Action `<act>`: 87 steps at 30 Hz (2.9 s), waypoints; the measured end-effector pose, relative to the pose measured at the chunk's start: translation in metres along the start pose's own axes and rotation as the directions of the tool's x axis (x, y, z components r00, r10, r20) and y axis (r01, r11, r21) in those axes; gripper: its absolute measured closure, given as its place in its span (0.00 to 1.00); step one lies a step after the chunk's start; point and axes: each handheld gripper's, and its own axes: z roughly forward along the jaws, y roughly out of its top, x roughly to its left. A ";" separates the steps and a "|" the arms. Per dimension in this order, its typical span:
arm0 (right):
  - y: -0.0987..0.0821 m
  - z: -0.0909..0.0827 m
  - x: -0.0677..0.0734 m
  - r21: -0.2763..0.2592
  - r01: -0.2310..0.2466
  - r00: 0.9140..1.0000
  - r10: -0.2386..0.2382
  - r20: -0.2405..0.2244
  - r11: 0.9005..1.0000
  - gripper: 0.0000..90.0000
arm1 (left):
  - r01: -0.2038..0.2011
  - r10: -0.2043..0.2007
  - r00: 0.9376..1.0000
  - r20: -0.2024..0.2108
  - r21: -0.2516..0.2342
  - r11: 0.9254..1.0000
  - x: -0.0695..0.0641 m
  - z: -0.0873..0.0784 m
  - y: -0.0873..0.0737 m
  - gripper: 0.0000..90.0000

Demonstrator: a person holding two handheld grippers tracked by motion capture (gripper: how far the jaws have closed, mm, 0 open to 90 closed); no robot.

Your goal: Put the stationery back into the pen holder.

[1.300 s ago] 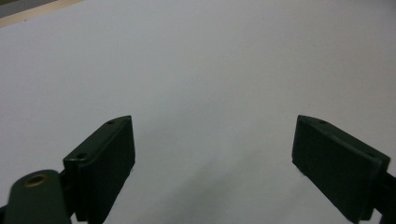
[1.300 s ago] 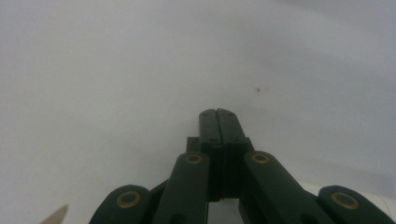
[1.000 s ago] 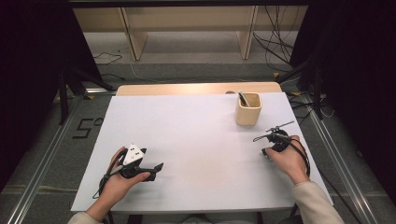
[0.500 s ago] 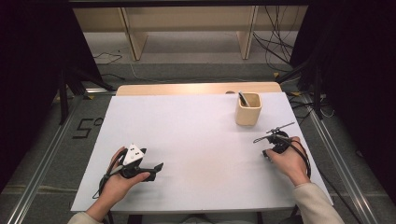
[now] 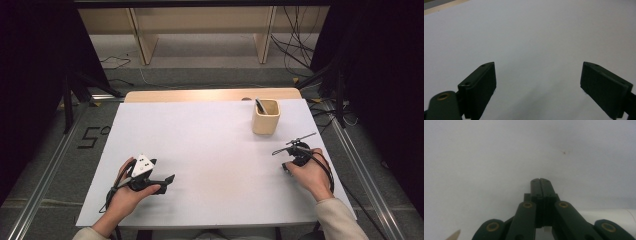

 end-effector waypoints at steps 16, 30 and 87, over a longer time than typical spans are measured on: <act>-0.005 -0.002 -0.001 0.008 -0.004 1.000 0.004 -0.002 1.000 1.00 | -0.001 0.001 1.000 0.000 -0.001 1.000 0.000 0.000 0.000 0.15; -0.009 -0.004 0.000 0.020 -0.003 1.000 0.003 -0.002 1.000 1.00 | 0.000 0.000 1.000 0.000 -0.001 1.000 0.000 0.000 0.000 0.15; -0.028 -0.012 -0.004 0.050 -0.037 0.999 0.037 -0.010 0.998 1.00 | 0.001 -0.001 1.000 0.000 0.001 1.000 0.000 0.000 0.000 0.15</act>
